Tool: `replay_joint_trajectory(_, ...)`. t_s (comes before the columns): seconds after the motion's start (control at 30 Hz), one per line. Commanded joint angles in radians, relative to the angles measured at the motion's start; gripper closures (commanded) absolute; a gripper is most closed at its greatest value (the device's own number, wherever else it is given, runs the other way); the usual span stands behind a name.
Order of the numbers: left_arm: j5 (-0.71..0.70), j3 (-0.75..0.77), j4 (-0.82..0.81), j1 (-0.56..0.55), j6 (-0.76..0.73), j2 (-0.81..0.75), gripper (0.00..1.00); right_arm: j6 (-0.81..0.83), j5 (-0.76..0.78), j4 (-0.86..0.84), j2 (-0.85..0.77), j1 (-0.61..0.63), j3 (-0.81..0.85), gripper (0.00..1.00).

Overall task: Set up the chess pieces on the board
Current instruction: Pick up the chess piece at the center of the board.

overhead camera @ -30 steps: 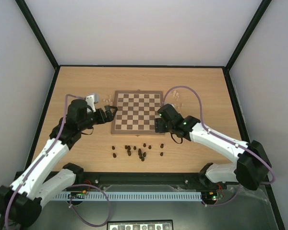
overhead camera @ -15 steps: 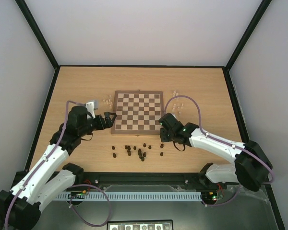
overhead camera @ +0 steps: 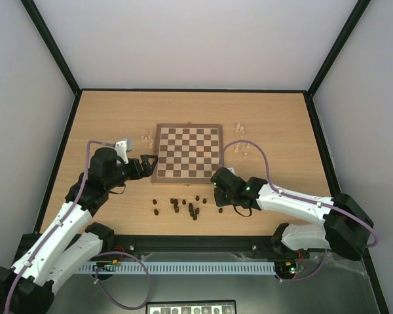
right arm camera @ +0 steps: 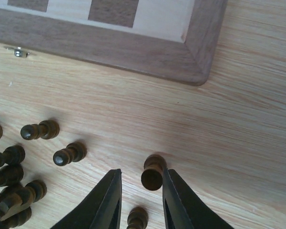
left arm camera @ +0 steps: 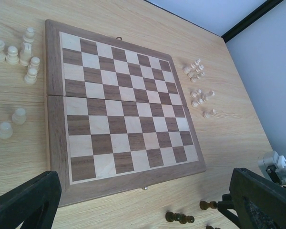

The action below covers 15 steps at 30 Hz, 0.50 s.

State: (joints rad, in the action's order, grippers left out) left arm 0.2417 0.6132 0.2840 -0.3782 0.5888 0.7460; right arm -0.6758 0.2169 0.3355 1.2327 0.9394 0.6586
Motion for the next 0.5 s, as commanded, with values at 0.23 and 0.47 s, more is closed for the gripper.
replay_joint_trajectory(0.23, -0.017, -0.028, 0.012, -0.010, 0.012, -0.015, 0.00, -0.055, 0.051, 0.041, 0.041, 0.030, -0.039, 0.79)
replay_joint_trajectory(0.47, -0.020, -0.031, 0.013, -0.015, 0.015, -0.021, 0.01, -0.057, 0.034, 0.015, 0.057, 0.031, -0.051, 0.83)
